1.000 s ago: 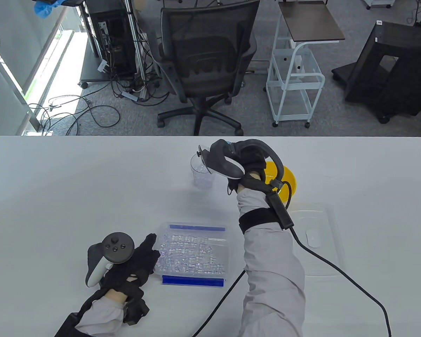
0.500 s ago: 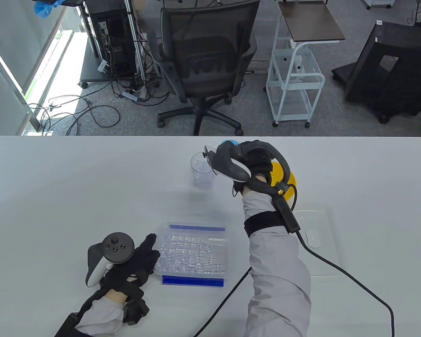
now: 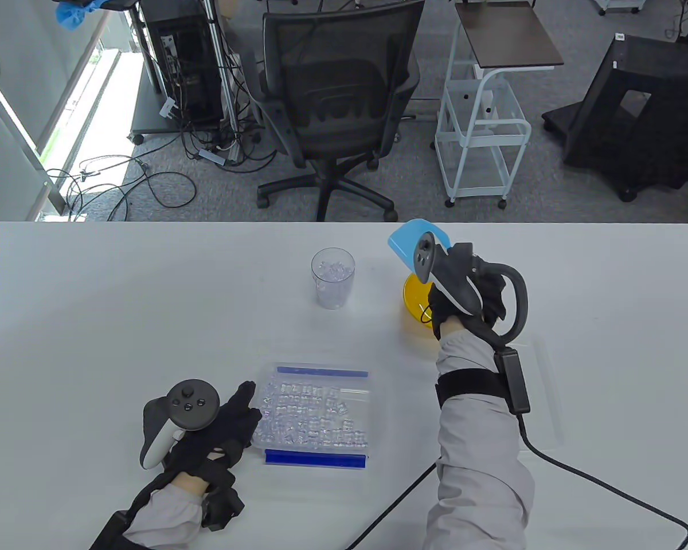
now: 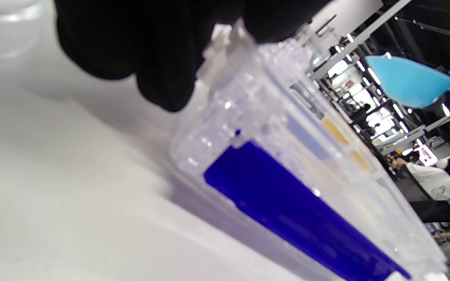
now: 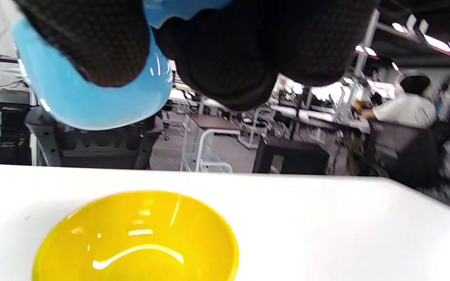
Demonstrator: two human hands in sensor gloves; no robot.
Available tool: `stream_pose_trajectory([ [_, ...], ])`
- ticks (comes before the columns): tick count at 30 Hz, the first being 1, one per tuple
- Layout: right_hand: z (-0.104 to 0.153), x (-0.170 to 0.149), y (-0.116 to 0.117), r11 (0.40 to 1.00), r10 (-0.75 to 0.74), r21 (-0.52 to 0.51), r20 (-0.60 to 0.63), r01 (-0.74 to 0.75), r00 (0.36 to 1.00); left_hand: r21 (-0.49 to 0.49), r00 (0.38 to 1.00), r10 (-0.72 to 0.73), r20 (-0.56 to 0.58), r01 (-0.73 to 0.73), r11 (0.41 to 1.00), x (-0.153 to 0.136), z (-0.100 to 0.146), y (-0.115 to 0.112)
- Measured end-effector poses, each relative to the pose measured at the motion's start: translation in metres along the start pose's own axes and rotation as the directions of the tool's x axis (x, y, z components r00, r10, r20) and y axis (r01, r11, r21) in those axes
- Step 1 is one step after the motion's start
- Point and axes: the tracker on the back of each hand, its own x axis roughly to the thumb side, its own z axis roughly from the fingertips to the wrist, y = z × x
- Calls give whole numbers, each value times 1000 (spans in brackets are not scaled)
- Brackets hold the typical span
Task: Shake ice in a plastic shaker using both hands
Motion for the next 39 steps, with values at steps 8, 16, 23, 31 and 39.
stream_pose_trajectory([
  [8, 16, -30, 57, 954, -185, 199, -204, 226, 961, 3, 1000, -5, 0, 5, 1000, 0, 0, -1],
  [16, 25, -25, 91, 933, -168, 275, -240, 233, 956, 2, 1000, -3, 1, 3, 1000, -1, -2, -1],
  [23, 24, -23, 93, 923, -147, 319, -222, 215, 964, 3, 1000, -7, 1, 7, 1000, -1, -2, -1],
  [31, 29, -35, 88, 918, -168, 322, -213, 232, 962, 6, 1000, -14, -2, 14, 1000, -1, -2, -2],
  [39, 57, -45, 67, 931, -259, 241, -96, 275, 961, 13, 1000, -10, -12, 10, 1000, 0, 0, -2],
])
